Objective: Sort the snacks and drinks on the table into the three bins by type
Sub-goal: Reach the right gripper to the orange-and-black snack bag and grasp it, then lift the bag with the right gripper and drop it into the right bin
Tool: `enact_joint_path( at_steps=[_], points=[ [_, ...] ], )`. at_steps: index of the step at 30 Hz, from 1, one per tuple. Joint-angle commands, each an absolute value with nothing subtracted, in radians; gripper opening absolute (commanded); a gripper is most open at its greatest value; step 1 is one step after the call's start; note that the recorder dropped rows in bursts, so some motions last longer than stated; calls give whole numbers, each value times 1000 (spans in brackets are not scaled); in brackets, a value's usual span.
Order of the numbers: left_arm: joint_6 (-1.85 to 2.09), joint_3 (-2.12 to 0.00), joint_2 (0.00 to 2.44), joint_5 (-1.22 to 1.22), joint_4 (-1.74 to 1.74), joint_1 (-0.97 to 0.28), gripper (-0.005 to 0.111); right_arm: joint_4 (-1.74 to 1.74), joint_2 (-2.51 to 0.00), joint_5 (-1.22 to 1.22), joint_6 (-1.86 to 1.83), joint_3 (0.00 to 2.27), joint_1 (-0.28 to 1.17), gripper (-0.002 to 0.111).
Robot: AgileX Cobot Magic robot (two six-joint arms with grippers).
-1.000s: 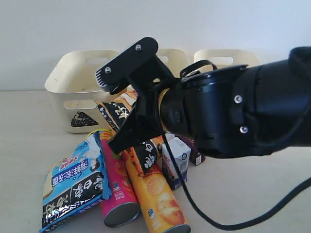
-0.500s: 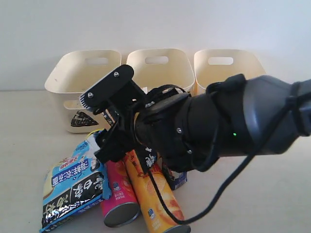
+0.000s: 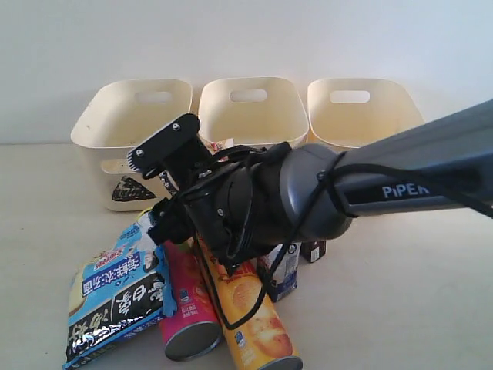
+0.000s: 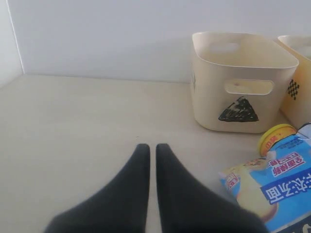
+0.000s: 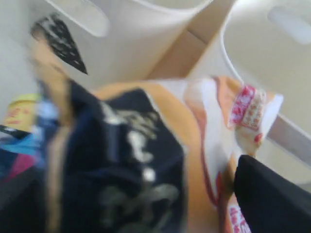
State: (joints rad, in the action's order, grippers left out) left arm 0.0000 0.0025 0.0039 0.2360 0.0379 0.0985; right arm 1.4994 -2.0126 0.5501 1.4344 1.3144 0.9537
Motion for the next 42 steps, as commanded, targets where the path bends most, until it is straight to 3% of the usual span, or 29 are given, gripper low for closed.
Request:
enact_joint_path(
  at_steps=[1, 5, 7, 11, 14, 20, 33, 42],
  points=[
    [-7, 0, 0, 232, 36, 93, 4, 1505, -2035, 533, 1479, 1320, 900, 85],
    [-7, 0, 0, 232, 36, 93, 4, 1505, -2046, 491, 1517, 1320, 866, 84],
    [-7, 0, 0, 232, 36, 93, 4, 1505, -2052, 494, 1515, 1320, 866, 77],
    [-7, 0, 0, 234, 36, 93, 4, 1516, -2065, 486, 1515, 1320, 866, 43],
    [-7, 0, 0, 234, 36, 93, 4, 1507, -2067, 486, 1513, 1320, 870, 0],
    [-7, 0, 0, 234, 36, 93, 4, 1502, -2040, 536, 1456, 1320, 908, 0],
    [-7, 0, 0, 232, 36, 93, 4, 1157, -1634, 698, 898, 1320, 977, 0],
    [-7, 0, 0, 232, 36, 93, 4, 1081, -1510, 566, 745, 1320, 806, 0]
  ],
)
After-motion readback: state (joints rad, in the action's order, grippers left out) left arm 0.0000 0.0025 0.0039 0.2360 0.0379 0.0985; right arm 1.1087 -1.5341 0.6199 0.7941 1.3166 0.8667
